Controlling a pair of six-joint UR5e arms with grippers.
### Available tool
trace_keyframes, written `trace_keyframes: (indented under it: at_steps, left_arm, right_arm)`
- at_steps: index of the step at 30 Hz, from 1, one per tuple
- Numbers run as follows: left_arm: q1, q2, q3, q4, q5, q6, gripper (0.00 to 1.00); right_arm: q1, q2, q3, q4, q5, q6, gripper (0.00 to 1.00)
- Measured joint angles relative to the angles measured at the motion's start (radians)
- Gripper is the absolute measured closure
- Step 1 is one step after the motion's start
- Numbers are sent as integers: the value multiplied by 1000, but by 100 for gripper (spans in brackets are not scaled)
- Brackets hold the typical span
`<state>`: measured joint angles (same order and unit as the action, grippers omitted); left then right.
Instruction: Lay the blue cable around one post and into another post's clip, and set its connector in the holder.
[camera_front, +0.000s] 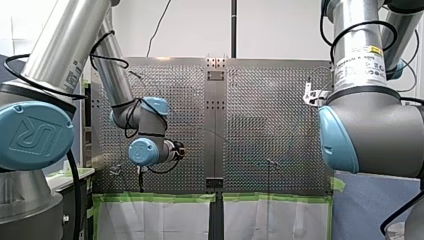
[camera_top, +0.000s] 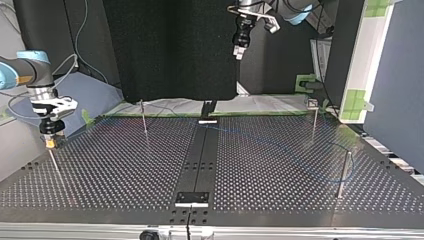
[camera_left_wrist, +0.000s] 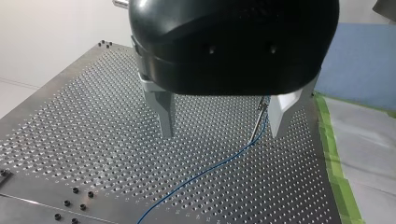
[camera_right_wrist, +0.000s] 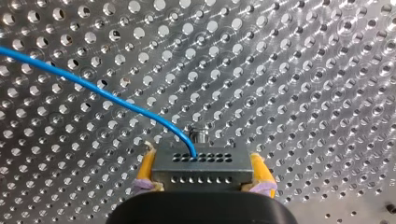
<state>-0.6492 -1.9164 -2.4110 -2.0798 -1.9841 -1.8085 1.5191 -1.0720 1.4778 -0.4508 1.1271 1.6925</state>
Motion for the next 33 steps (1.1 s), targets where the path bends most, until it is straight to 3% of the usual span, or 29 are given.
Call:
trace_keyframes:
  at_steps: [17,33]
  left_arm:
    - [0,0,0,1,0,0,0]
    - [0,0,0,1,0,0,0]
  right_arm:
    - [0,3,-7,29,-1,-2,100]
    - [0,6,-13,23,-1,-3,100]
